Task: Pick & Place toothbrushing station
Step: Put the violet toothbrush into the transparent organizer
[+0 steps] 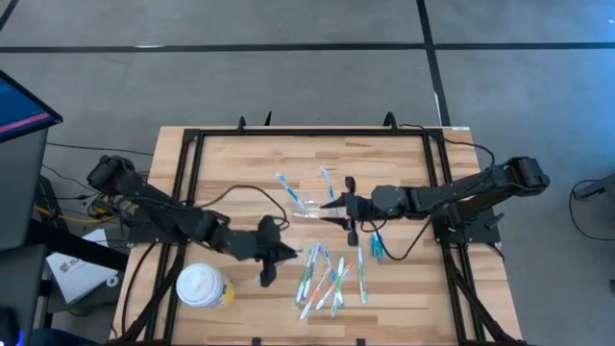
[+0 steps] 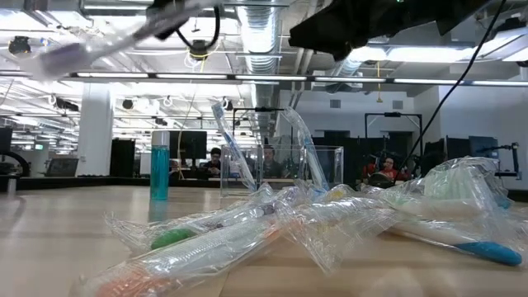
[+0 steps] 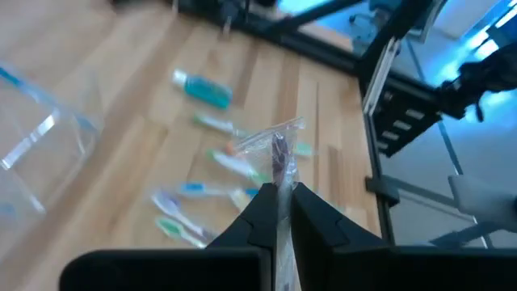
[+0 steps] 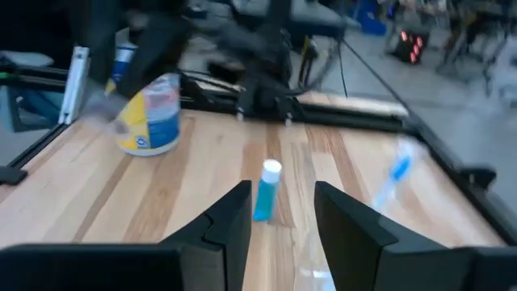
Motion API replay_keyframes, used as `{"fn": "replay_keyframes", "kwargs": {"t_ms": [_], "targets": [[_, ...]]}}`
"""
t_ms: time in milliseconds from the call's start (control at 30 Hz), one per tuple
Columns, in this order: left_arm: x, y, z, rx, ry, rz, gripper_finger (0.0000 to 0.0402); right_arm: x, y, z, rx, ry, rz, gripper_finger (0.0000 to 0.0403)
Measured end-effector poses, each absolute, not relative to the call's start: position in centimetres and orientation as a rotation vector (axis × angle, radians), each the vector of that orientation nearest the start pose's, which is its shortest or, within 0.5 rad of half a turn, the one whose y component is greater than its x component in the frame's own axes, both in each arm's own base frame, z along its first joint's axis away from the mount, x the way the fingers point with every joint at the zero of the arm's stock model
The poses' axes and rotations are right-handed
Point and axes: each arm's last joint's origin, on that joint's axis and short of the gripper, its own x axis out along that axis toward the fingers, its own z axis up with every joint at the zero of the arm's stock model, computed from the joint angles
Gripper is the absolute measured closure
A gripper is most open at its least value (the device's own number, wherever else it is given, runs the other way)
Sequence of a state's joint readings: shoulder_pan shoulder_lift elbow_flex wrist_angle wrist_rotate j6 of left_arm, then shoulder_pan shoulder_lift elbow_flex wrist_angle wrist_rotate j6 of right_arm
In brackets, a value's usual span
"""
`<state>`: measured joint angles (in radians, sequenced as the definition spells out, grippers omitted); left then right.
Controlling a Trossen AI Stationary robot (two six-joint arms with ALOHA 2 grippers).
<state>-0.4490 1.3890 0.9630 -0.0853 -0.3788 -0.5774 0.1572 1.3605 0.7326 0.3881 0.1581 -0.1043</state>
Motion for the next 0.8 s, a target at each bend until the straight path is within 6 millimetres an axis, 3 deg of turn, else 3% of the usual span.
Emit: {"fn": "replay_keyframes", "kwargs": {"t_ms": [200,467,600,800], "targets": [[27.5,-9.2,29.2,-0.360,0.392,0.107,0.0394,28.7,6.1,25.0,-0.297,0.165,0.023,0.0276],[28.7,-3.6,29.7,-0.445,0.372,0.118,0.0393,27.8,8.8,25.5,-0.605,0.149,-0.112,0.0276],[29.0,-0.9,30.1,-0.500,0.338,0.102,0.0393,27.4,9.4,25.7,-0.708,0.159,-0.201,0.0276],[29.2,2.1,31.0,-0.612,0.262,0.017,0.0392,27.3,9.6,25.8,-0.817,0.171,-0.200,0.0276]]}}
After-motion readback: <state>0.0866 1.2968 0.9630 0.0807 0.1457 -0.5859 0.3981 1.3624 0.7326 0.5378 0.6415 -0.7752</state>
